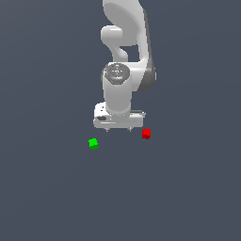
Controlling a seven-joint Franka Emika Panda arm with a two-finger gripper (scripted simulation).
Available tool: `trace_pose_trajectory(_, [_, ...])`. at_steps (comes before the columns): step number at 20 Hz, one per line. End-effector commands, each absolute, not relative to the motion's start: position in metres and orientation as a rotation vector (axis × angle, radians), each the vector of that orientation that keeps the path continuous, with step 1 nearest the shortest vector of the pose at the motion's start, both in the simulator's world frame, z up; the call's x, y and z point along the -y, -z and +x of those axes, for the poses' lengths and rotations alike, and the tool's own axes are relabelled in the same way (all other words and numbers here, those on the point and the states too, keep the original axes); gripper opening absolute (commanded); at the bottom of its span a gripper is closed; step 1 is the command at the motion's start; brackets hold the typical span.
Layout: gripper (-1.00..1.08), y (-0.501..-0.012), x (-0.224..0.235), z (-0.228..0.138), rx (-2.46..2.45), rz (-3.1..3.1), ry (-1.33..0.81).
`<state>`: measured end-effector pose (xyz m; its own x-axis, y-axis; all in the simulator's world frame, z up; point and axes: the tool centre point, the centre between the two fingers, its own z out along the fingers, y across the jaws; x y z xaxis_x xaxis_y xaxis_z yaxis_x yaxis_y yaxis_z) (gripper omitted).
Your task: Stack the red cube on top of the green cube.
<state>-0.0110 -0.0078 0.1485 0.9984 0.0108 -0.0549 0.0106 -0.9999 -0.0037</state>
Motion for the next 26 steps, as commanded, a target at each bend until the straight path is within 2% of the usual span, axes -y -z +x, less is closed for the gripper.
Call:
trace_pose_trajectory(1, [1.00,-0.148,0.008,-0.011,0.017,-3.137,-0.086])
trace_pose_trajectory(11, [1.00,-0.135,-0.019,-0.024,-0.018,-3.138,-0.071])
trace_pose_trajectory(26, [1.00,-0.082,-0.121,-0.062,-0.149,-3.136,-0.013])
